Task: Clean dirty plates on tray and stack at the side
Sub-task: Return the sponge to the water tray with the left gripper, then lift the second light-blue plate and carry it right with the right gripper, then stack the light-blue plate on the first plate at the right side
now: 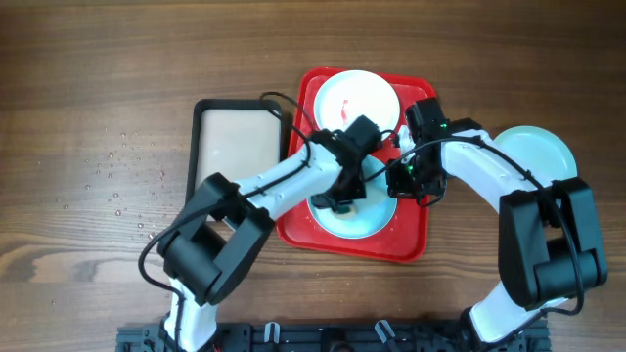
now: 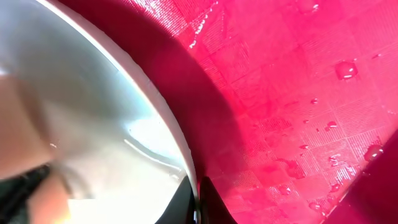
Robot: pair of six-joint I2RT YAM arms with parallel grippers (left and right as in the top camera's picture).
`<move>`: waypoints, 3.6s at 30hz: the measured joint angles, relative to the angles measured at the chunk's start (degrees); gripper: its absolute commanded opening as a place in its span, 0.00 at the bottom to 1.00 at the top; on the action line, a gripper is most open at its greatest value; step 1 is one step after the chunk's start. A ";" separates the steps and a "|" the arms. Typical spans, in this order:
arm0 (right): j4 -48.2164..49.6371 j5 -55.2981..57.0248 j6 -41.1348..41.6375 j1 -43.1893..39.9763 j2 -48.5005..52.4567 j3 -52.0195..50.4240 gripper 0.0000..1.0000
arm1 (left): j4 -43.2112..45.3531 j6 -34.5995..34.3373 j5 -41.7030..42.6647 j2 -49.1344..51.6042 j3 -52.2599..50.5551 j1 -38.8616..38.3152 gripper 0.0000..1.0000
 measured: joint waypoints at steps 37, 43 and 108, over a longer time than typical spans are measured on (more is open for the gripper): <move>-2.84 49.16 9.35 28.57 -26.80 -0.76 0.04 | -4.59 17.70 0.04 -40.68 -16.13 31.23 1.00; -4.66 62.77 11.04 36.94 -26.80 -0.76 0.04 | -7.93 17.70 1.31 -44.63 -15.98 31.23 1.00; 1.42 6.78 6.93 -31.04 -26.82 -0.76 0.04 | -8.02 17.70 1.75 -44.61 -15.93 31.23 1.00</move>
